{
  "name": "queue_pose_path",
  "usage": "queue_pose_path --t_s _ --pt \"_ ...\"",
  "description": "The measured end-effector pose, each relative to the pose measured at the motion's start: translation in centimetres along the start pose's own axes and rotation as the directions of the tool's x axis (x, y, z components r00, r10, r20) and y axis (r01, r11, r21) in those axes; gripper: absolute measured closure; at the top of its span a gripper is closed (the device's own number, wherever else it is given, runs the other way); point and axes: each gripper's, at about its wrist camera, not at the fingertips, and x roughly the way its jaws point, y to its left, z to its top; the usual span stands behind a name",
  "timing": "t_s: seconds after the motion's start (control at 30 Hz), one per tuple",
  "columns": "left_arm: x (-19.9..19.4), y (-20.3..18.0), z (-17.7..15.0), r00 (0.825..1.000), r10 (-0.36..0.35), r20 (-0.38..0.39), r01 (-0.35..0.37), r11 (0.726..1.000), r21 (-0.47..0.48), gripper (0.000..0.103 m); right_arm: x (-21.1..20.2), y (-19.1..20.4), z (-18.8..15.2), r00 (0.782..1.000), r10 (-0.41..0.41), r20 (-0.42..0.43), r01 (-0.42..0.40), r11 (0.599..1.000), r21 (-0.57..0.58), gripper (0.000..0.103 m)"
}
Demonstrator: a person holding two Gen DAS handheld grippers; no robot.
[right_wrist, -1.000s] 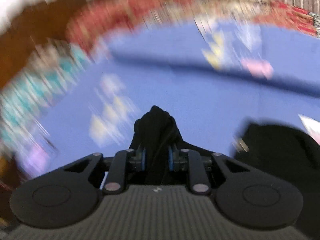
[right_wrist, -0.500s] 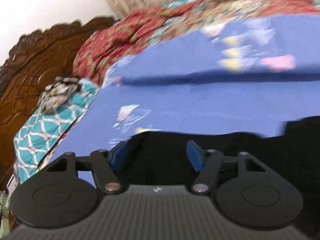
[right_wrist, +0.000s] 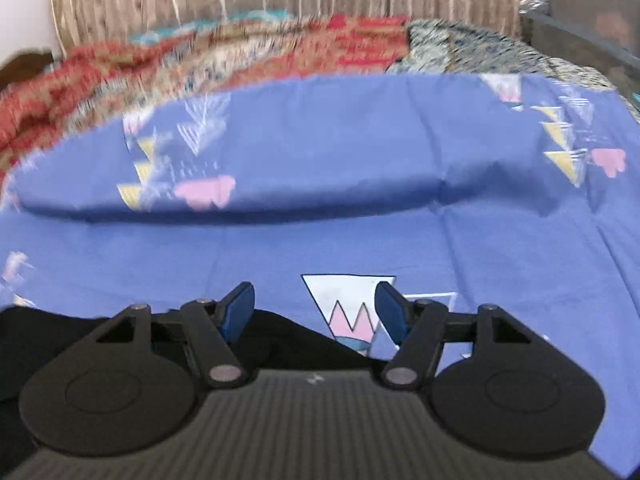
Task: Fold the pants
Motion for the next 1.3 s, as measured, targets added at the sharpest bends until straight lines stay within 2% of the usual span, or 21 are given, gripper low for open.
queue_pose_path --t_s 0.1,0.13,0.23,0.27,0.3,0.33,0.37,0.5,0.6,0.7,0.77,0.83,0.9,0.93,0.97,1.03,1.1,1.17,1.23,1.3 --pt "3.8 -1.2 -2.8 0.994 0.058 -0.093 -0.057 0.998 0.013 0.080 3.3 2.1 0.4 0.996 0.058 -0.067 -0.064 0.994 -0.090 0.034" --pt "4.6 -1.3 -3.6 0.992 0.078 -0.101 -0.076 0.997 0.020 0.081 4.5 3.5 0.4 0.994 0.056 -0.091 -0.069 0.988 -0.141 0.035" --pt "4.8 -1.9 -5.8 0.993 0.117 -0.015 -0.114 0.983 0.145 0.081 8.4 5.8 -0.6 0.981 -0.022 -0.195 -0.035 0.958 -0.284 0.037" --pt "4.7 -2.1 -6.3 0.992 0.122 0.003 -0.121 0.979 0.164 0.081 9.8 5.8 -1.3 0.966 -0.067 -0.251 -0.015 0.950 -0.310 0.047" --pt "4.5 -2.4 -6.5 0.991 0.130 0.011 -0.130 0.976 0.176 0.081 10.1 5.1 -1.8 0.963 -0.048 -0.264 -0.033 0.955 -0.293 0.053" --pt "4.7 -2.7 -6.5 0.990 0.139 0.014 -0.140 0.972 0.188 0.080 9.6 4.6 -1.7 0.967 0.004 -0.256 -0.071 0.965 -0.252 0.087" --pt "4.9 -2.9 -6.5 0.989 0.145 0.017 -0.146 0.969 0.197 0.080 9.0 4.2 -1.4 0.968 0.025 -0.250 -0.080 0.974 -0.213 0.098" --pt "4.9 -3.3 -6.6 0.986 0.163 0.030 -0.165 0.959 0.231 0.078 4.7 1.3 0.2 0.993 0.014 -0.114 -0.025 0.995 -0.099 0.098" --pt "4.7 -2.8 -6.6 0.988 0.154 0.029 -0.157 0.963 0.219 0.078 0.0 -3.2 2.1 0.997 -0.081 0.015 0.080 0.996 0.032 0.099" --pt "4.7 -2.8 -6.6 0.987 0.156 0.031 -0.159 0.962 0.223 0.078 -5.3 -9.4 3.5 0.961 -0.251 0.113 0.224 0.952 0.210 0.099" --pt "4.7 -2.8 -6.5 0.987 0.157 0.031 -0.160 0.961 0.225 0.078 -9.3 -14.1 3.4 0.920 -0.365 0.144 0.296 0.886 0.357 0.099" --pt "4.8 -2.8 -6.5 0.987 0.159 0.031 -0.162 0.960 0.227 0.078 -12.0 -17.9 2.7 0.885 -0.449 0.128 0.345 0.813 0.470 0.099" --pt "4.8 -3.0 -6.5 0.986 0.167 0.029 -0.169 0.956 0.238 0.078 -13.5 -20.9 1.1 0.867 -0.493 0.080 0.375 0.748 0.547 0.095" --pt "4.8 -3.1 -6.4 0.985 0.170 0.025 -0.170 0.954 0.247 0.076 -14.1 -22.2 0.2 0.847 -0.529 0.052 0.410 0.713 0.569 0.091" --pt "4.7 -3.4 -6.1 0.985 0.172 0.014 -0.170 0.950 0.261 0.072 -14.1 -23.0 -0.6 0.837 -0.546 0.027 0.433 0.692 0.577 0.082" --pt "3.9 -4.1 -5.3 0.986 0.165 -0.024 -0.153 0.953 0.263 0.063 -14.4 -24.1 -2.4 0.842 -0.540 -0.010 0.439 0.673 0.595 0.065" --pt "1.8 -4.4 -4.0 0.996 0.088 -0.026 -0.080 0.972 0.222 0.061 -14.9 -24.8 -4.6 0.857 -0.515 -0.005 0.408 0.673 0.616 0.064" --pt "-0.2 -4.9 -2.6 0.999 0.043 0.023 -0.047 0.968 0.246 0.056 -15.2 -25.0 -6.2 0.877 -0.481 0.004 0.377 0.693 0.615 0.064" --pt "-1.1 -5.4 -1.0 0.995 0.061 0.081 -0.085 0.941 0.327 0.053 -15.5 -24.9 -7.5 0.900 -0.436 0.001 0.346 0.715 0.607 0.064" --pt "-0.5 -5.7 0.6 0.986 0.113 0.119 -0.153 0.895 0.420 0.053 -15.4 -24.7 -7.7 0.923 -0.385 -0.002 0.303 0.724 0.620 0.064"
